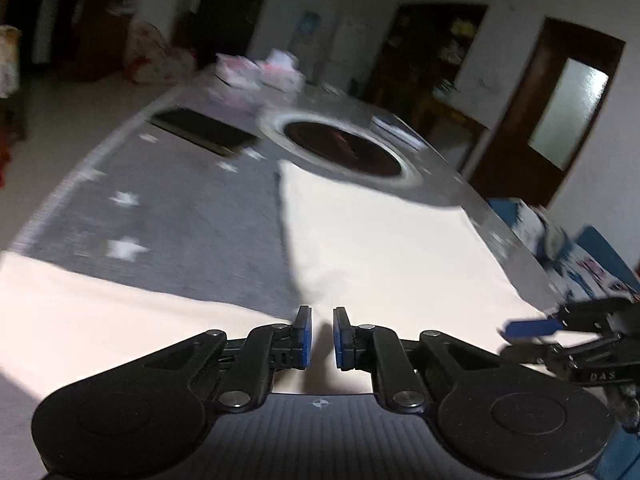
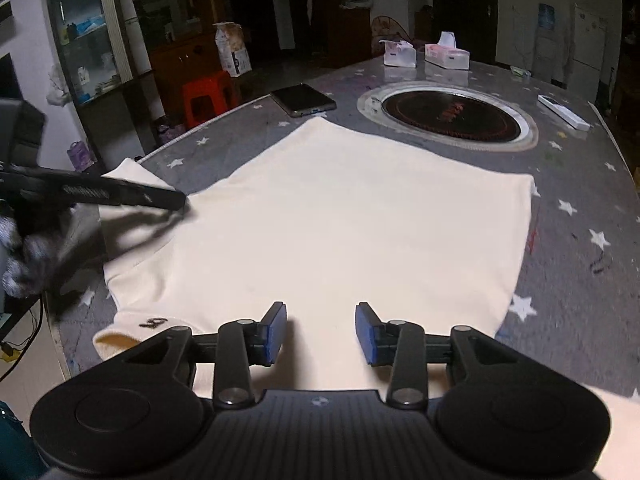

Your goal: Fold clothes

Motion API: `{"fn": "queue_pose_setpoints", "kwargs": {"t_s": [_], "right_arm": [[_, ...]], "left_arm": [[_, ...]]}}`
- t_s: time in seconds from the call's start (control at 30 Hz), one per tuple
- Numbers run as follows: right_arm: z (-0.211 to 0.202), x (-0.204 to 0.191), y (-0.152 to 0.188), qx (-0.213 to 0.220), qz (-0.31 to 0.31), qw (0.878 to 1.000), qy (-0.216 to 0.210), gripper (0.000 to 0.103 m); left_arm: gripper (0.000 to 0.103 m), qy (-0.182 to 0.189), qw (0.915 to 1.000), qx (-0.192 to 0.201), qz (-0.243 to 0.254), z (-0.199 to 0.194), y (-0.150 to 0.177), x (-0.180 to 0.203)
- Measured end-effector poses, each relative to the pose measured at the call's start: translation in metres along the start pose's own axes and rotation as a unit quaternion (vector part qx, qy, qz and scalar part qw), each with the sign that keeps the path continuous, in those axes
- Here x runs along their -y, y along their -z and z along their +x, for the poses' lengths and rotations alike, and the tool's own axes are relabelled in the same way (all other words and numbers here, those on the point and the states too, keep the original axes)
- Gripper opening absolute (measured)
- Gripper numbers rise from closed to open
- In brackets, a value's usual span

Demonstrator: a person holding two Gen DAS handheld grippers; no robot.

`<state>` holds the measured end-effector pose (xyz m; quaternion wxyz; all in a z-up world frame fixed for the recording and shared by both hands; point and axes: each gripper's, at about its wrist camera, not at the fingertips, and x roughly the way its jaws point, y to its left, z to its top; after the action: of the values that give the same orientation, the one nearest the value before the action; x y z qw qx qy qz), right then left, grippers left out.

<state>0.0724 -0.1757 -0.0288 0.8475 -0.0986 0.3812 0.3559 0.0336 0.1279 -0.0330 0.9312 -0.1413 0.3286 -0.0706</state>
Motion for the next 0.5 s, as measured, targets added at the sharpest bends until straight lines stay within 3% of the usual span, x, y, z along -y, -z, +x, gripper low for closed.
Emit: {"fn": "queue_pose_setpoints", "kwargs": {"t_s": [0.1, 0.17, 0.3, 0.37, 0.5], "right_arm": [[-0.001, 0.0, 0.004, 0.001, -0.001, 1.0, 0.003, 0.042], [-0.001, -0.002, 0.007, 0.001, -0.002, 1.0, 0.002, 0.043], [-0.002, -0.008, 0.012, 0.002, -0.009, 1.0, 0.0, 0.047], [-0.003, -0.01, 0.012, 0.002, -0.011, 1.0, -0.002, 0.048], [-0.002, -0.011, 0.012, 0.002, -0.012, 1.0, -0.003, 0.048]], "left_arm": [[0.013, -0.032, 0.9987, 0.021, -0.032, -0.021, 0.001, -0.02], [0.013, -0.079, 0.9946, 0.046, -0.049, -0.037, 0.004, -0.031], [0.03, -0.203, 0.9718, 0.09, -0.079, -0.062, 0.012, -0.054], [0.036, -0.25, 0.9587, 0.092, -0.101, -0.067, 0.013, -0.068], [0.039, -0.281, 0.9476, 0.073, -0.133, -0.063, 0.016, -0.091]]}}
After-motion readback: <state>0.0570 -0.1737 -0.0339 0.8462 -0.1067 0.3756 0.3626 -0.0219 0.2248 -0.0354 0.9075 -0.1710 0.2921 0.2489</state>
